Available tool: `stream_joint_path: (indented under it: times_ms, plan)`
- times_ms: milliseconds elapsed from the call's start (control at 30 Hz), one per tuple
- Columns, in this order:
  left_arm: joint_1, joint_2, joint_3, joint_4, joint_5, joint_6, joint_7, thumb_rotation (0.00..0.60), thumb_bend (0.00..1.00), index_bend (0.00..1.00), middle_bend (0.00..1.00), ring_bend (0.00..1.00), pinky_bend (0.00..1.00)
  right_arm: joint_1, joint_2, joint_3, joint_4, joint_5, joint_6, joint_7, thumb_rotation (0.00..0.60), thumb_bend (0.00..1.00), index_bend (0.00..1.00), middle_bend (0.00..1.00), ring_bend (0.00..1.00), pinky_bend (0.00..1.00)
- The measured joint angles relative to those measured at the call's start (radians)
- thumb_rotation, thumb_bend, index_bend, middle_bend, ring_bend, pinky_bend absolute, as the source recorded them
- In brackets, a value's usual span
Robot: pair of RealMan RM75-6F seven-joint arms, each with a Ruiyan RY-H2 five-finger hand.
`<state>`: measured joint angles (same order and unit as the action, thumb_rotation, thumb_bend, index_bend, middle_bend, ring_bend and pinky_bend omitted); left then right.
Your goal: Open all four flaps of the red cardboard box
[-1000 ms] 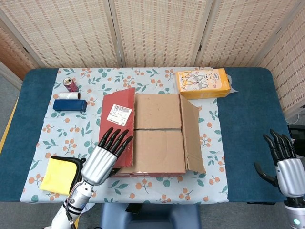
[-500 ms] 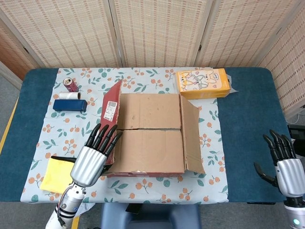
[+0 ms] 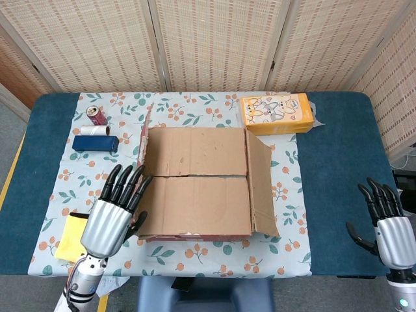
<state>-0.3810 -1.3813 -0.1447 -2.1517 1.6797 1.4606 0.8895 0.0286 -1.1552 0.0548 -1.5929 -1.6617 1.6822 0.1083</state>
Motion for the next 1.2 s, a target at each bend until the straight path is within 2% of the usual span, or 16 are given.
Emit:
stream_joint_path:
  times_ms: [267, 567, 1200]
  plan:
    - [0.045, 0.035, -0.016, -0.007, 0.014, 0.067, -0.015, 0.600, 0.36, 0.00, 0.06, 0.03, 0.01, -0.001, 0.001, 0.000, -0.001, 0.000, -0.001, 0.001, 0.600, 0.39, 0.00, 0.00, 0.00, 0.00]
    - [0.104, 0.114, -0.030, 0.025, -0.020, 0.127, -0.132, 0.600, 0.36, 0.00, 0.06, 0.03, 0.01, 0.001, 0.000, 0.000, -0.004, 0.002, -0.011, -0.004, 0.600, 0.38, 0.00, 0.00, 0.00, 0.00]
    - [0.203, 0.227, -0.028, 0.247, -0.201, 0.153, -0.461, 0.600, 0.40, 0.00, 0.06, 0.04, 0.01, 0.007, -0.003, -0.002, -0.006, 0.010, -0.037, -0.020, 0.600, 0.38, 0.00, 0.00, 0.00, 0.00]
